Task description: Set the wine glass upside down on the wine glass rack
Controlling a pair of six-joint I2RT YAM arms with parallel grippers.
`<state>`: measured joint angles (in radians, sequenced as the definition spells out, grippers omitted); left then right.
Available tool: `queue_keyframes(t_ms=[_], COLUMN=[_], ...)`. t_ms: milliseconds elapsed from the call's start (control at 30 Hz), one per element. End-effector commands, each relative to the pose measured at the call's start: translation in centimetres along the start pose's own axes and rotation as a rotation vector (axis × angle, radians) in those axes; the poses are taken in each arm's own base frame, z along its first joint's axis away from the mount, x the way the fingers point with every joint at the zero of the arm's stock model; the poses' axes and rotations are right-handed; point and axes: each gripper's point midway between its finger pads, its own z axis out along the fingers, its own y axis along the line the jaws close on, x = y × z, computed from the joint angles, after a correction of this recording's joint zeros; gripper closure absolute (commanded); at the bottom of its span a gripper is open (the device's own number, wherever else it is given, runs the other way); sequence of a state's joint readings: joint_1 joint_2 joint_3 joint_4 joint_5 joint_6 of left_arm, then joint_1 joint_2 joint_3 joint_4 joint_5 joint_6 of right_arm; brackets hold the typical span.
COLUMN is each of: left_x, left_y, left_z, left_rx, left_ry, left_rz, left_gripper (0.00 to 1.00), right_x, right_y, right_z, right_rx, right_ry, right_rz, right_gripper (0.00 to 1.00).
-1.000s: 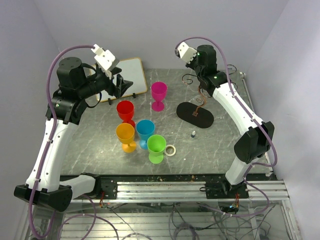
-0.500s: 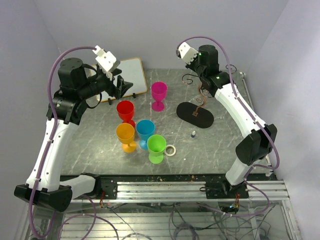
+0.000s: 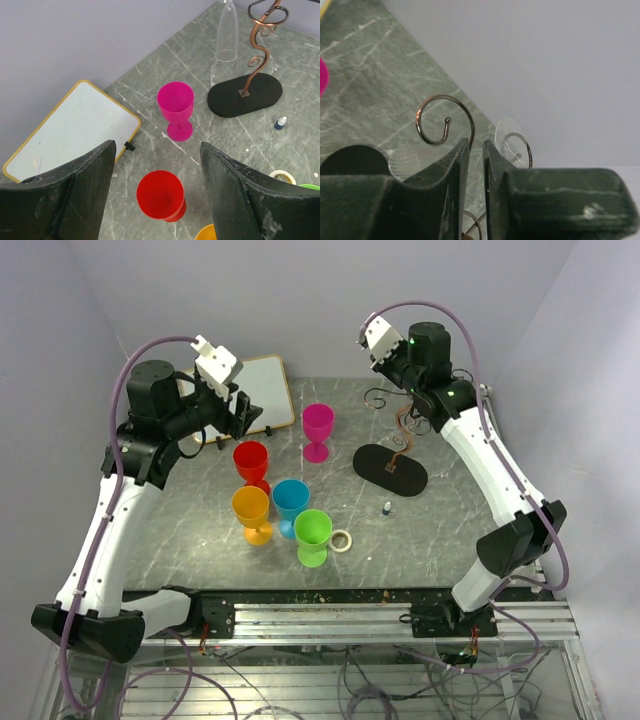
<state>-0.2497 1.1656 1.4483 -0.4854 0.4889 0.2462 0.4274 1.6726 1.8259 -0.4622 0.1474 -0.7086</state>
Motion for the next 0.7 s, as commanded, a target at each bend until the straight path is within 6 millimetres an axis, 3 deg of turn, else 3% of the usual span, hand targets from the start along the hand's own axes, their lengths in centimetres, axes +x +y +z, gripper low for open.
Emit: queue_keyframes(t_ms=[0,333,500,667], left_x=[0.1,3.9,6.7,11.0], left_y=[1.6,4.5,5.8,6.2], left_z=[0.7,2.5,3.8,4.9], left_rx=[-0.076,-0.189,-0.224,-0.216], left_ry=[-0.017,0.044,0.114,0.271], left_rz=[-0.006,-0.149,-0.224,-0.255], left_gripper=[0.21,0.25,0.27,0.28], right_x=[-3.1,-3.9,-3.2,-2.5], right_y=[-0.7,-1.5,-2.0,-3.5], right_z=[-3.0,-6.4,-7.8,-9.6], right_rx=[-0.031,-0.026,-0.015,-0.029], right_ry=[-0.107,-0.15,-0.154,-0.19], right_rz=[0.073,0.129,0.16,0.244], right_gripper=[0.82,0.71,0.53,0.32])
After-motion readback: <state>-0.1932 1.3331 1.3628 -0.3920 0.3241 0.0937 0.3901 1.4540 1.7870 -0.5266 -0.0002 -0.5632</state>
